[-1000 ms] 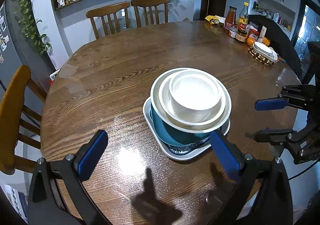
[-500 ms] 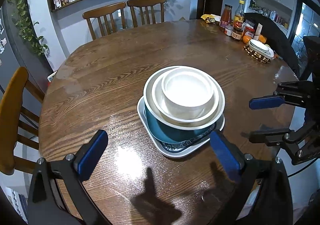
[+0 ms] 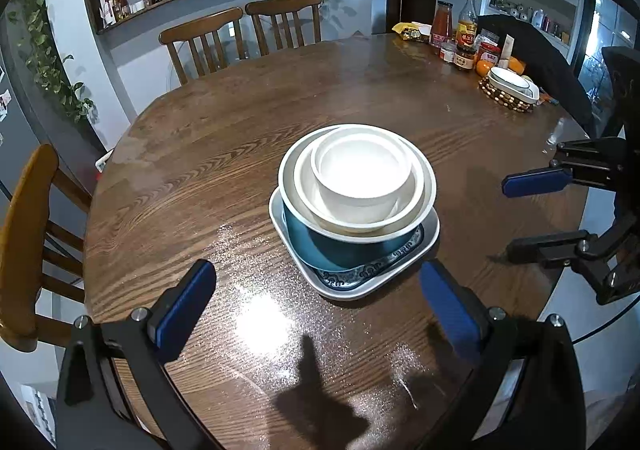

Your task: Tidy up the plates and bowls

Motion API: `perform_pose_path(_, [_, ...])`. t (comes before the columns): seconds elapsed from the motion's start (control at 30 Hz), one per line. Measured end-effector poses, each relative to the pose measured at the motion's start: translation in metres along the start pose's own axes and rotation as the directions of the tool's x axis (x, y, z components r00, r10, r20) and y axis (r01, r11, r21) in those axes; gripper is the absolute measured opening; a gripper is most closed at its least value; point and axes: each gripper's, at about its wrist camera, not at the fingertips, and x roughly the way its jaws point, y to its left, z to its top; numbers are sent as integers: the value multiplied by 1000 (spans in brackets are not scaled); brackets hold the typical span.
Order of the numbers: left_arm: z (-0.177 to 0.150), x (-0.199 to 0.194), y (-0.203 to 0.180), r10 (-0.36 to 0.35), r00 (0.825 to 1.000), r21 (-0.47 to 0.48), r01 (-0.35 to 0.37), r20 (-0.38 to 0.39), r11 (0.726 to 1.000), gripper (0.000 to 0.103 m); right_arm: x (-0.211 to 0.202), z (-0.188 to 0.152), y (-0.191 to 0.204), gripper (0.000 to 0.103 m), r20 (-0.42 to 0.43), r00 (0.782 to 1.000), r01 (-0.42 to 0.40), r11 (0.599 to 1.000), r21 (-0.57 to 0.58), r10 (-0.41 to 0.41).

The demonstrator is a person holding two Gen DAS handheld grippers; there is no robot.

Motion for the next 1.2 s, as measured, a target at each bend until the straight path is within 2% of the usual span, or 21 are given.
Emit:
perform_pose_path(0.43, [12, -29, -4, -1, 999, 61, -2, 47, 998, 102, -36, 6, 7, 55, 47, 999, 22, 998, -52, -20])
perform_pose_path(1.2, [14, -23, 4, -13, 1000, 12, 12, 22, 1000, 102, -29, 8, 2, 55, 42, 999, 21, 999, -33, -19])
